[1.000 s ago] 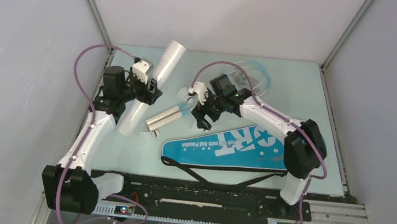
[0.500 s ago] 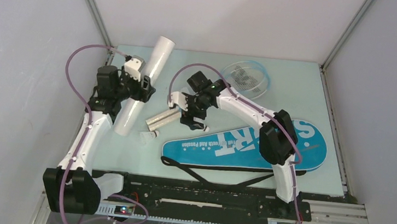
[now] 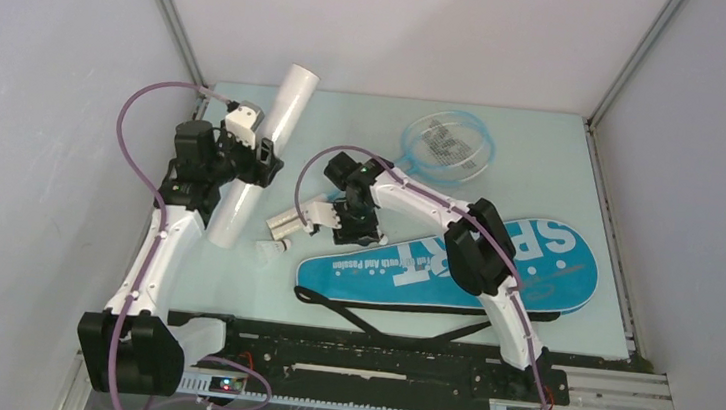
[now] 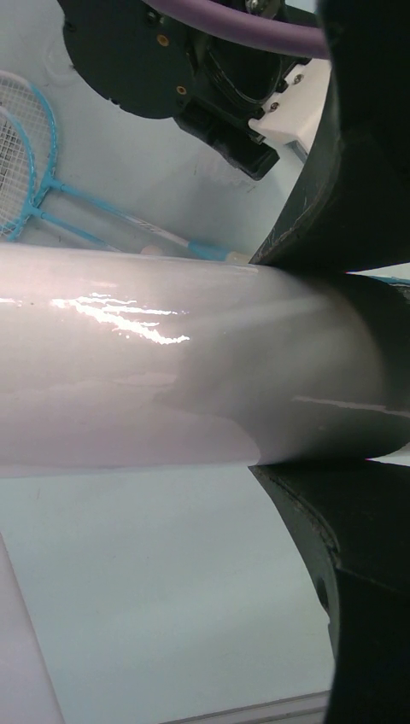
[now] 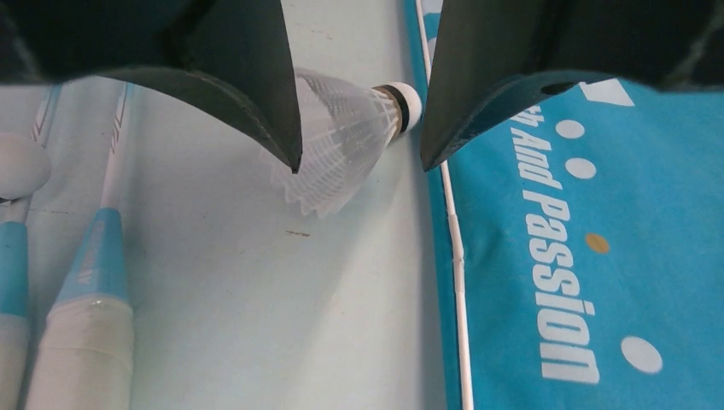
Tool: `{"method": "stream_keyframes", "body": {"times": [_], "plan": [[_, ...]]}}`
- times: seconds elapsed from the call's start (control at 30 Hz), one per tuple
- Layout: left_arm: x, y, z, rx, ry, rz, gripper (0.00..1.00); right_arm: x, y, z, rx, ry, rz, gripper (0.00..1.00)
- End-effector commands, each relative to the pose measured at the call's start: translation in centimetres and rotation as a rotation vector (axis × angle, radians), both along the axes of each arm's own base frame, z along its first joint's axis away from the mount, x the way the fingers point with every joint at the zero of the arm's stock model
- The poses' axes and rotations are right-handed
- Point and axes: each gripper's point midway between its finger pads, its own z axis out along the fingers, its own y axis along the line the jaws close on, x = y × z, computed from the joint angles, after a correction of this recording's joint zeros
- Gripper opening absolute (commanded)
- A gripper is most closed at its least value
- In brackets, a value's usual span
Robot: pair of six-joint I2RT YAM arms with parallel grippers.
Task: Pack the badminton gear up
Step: Pick up the shuttlecock at the center of the board, then place the shuttlecock at the shuttle tube.
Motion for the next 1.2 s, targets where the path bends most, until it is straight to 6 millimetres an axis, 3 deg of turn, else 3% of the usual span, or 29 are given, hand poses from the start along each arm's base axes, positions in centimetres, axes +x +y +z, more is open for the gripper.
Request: {"method": "stream_keyframes", "body": {"times": [0.0,0.13,0.3,0.4,0.57,0.8,1.03,1.17], "plan": [[0.6,-0.2,4.2,-0.015,-0.12,-0.016,0.16,0.8,-0.3,1.3,-0.065,-0.096,0.064,0.58],[0.6,-0.3,4.1,-0.017,-0.115,-0.021,0.16,1.4,-0.5,2.9,-0.06,-0.132,0.058,0.41],[0.6,-0.6,4.2,-0.028,-0.113,-0.036,0.16,1.8,-0.8,6.0,-0.014,-0.165,0.019,0.0],[0.7,-0.9,4.2,-0.04,-0.107,-0.048,0.16,2.1,-1.6,8.8,0.042,-0.177,-0.035,0.0],[0.4,-1.7,4.2,-0.057,-0.104,-0.099,0.16,2.6,-3.3,15.1,0.219,-0.162,-0.215,0.0],[-1.3,-5.1,3.5,-0.076,-0.122,-0.303,0.16,2.9,-6.3,25.4,0.654,-0.031,-0.528,0.0],[-5.6,-10.4,1.8,-0.031,-0.148,-0.621,0.16,2.5,-12.1,35.4,1.155,0.119,-0.754,0.0],[-7.8,-12.6,1.1,-0.038,-0.148,-0.766,0.17,1.8,-14.0,38.4,1.281,0.284,-0.825,0.0]]}}
